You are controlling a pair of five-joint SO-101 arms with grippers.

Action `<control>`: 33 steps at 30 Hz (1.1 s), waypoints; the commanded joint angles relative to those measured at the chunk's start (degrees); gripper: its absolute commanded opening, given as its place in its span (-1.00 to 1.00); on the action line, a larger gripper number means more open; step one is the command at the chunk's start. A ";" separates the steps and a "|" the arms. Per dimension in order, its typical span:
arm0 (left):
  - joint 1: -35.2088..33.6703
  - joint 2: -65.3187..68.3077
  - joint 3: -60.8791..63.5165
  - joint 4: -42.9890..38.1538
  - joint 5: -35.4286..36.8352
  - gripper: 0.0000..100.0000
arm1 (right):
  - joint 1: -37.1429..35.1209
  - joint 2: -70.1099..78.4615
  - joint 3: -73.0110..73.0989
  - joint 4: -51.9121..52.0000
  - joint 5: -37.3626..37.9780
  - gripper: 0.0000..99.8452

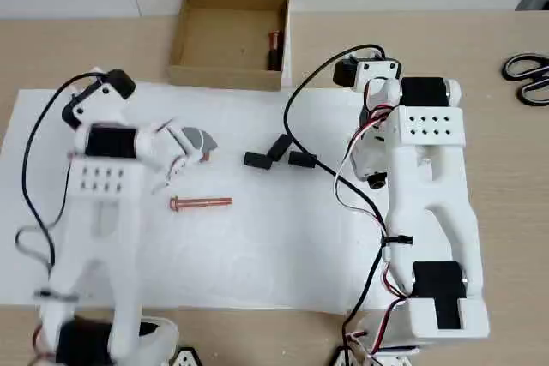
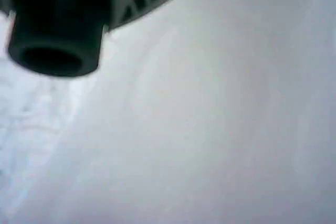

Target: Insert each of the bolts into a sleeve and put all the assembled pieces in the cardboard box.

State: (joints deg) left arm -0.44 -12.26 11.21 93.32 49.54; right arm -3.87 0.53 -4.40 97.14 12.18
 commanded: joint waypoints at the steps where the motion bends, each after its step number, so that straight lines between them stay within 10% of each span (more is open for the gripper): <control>1: -0.70 9.67 -9.71 5.71 1.49 -0.36 | -0.48 -3.74 -0.26 0.92 -0.79 -0.99; 17: 3.96 19.69 -9.98 6.77 9.41 -0.42 | -0.13 -3.74 -0.26 0.92 -0.79 -0.99; 33: 0.26 19.69 4.26 -9.49 9.23 -0.42 | -0.13 -3.74 -0.26 0.92 -0.79 -0.99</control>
State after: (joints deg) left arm 0.00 7.78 14.37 86.20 58.68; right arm -4.13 0.53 -4.40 97.14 12.18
